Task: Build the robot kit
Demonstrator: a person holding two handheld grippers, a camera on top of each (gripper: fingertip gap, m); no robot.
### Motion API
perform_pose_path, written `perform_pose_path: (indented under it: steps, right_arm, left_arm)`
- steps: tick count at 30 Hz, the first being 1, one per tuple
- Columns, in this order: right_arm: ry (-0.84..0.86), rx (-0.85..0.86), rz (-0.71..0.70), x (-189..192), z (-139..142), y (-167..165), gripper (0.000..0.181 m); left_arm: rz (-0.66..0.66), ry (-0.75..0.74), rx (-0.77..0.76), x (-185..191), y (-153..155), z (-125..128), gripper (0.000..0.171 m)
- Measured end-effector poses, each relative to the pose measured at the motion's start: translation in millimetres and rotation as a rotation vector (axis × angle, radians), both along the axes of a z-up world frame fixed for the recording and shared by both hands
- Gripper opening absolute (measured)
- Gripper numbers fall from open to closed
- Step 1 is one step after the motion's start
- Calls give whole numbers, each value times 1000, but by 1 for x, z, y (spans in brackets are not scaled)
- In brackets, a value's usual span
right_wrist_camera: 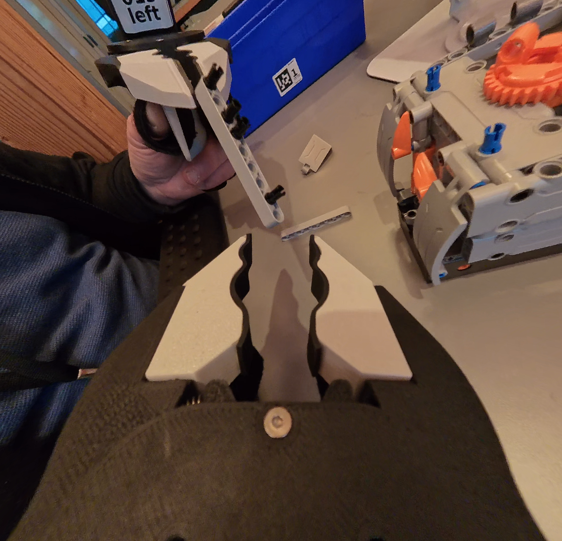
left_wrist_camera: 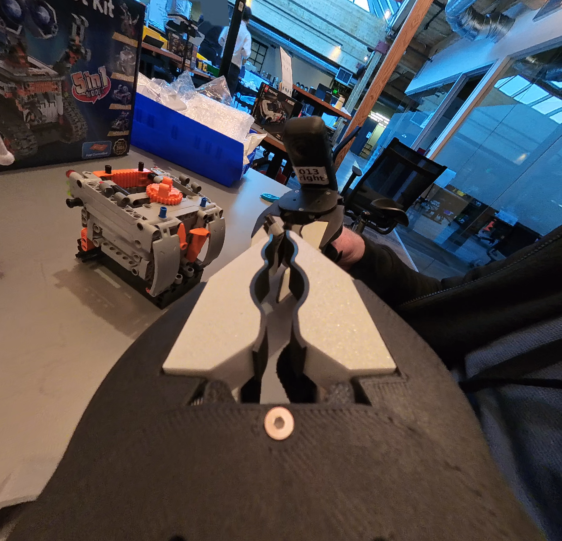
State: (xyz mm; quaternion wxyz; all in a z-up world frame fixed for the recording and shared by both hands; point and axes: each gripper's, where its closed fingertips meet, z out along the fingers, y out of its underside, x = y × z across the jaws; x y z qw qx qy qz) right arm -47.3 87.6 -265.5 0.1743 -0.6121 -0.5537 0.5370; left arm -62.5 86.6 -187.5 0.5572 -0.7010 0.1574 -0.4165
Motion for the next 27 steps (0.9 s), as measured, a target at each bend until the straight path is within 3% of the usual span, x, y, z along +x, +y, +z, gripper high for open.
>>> perform_pose_path:
  steps: [6, 17, 24, 27]
  right_arm:
    - [-9, -33, 20, 0, -2, -3, 36]
    - [-16, 6, -51, 7, -3, 14, 31]
    - [-65, 90, -77, 14, -12, 23, 30]
    - [-95, 132, -40, 13, -18, 17, 28]
  left_arm:
    - [16, -20, 10, -5, 0, 4, 0]
    - [12, 72, -68, -4, 2, -16, 0]
    - [51, 268, -135, -14, 1, -43, 0]
    - [-23, 384, -202, -6, -8, -63, 4]
